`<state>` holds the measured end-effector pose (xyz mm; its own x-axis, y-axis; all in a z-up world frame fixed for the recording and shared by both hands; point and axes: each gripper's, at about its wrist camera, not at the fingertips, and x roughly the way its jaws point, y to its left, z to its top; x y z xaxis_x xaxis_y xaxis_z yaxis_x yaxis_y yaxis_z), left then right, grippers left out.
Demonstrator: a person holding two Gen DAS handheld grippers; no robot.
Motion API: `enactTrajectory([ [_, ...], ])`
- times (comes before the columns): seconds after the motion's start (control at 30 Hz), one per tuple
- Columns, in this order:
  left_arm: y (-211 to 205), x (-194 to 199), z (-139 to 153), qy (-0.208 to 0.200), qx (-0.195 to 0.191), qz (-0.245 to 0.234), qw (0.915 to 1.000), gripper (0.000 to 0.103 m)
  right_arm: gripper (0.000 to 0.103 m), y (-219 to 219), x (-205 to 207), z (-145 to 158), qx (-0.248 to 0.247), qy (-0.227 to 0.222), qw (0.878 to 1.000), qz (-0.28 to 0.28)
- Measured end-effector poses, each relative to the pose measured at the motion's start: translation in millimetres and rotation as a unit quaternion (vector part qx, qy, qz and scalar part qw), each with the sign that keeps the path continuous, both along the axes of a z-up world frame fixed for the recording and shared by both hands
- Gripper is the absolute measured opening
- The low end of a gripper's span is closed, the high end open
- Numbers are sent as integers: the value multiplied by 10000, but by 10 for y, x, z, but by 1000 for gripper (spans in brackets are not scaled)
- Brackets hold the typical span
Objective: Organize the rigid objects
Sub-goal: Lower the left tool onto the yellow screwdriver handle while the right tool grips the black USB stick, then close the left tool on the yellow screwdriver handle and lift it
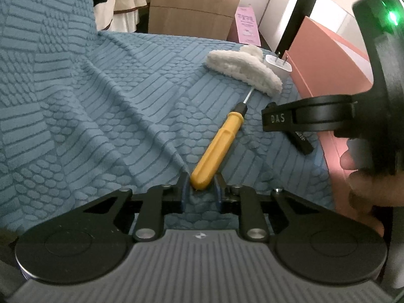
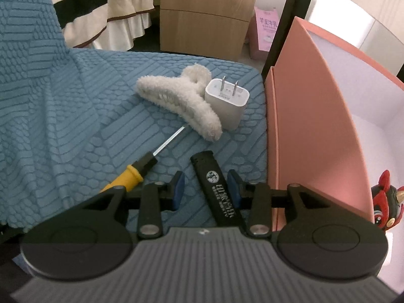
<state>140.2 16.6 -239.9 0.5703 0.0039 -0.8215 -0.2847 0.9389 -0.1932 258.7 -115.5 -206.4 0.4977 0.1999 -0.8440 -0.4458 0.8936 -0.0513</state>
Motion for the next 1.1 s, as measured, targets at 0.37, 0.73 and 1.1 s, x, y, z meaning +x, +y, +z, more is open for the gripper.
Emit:
enactTrajectory([
  [0.37, 137, -162, 7, 188, -290, 473, 9983, 10, 15, -68, -41, 117, 498, 179, 9986, 74],
  [0.73, 230, -232, 10, 215, -721, 534, 9957, 10, 12, -166, -203, 178, 1218, 684, 9901, 136],
  [1.1, 420, -185, 150, -210, -1126, 653, 9913, 11, 14, -209, -320, 28, 1067, 895, 9902, 54],
])
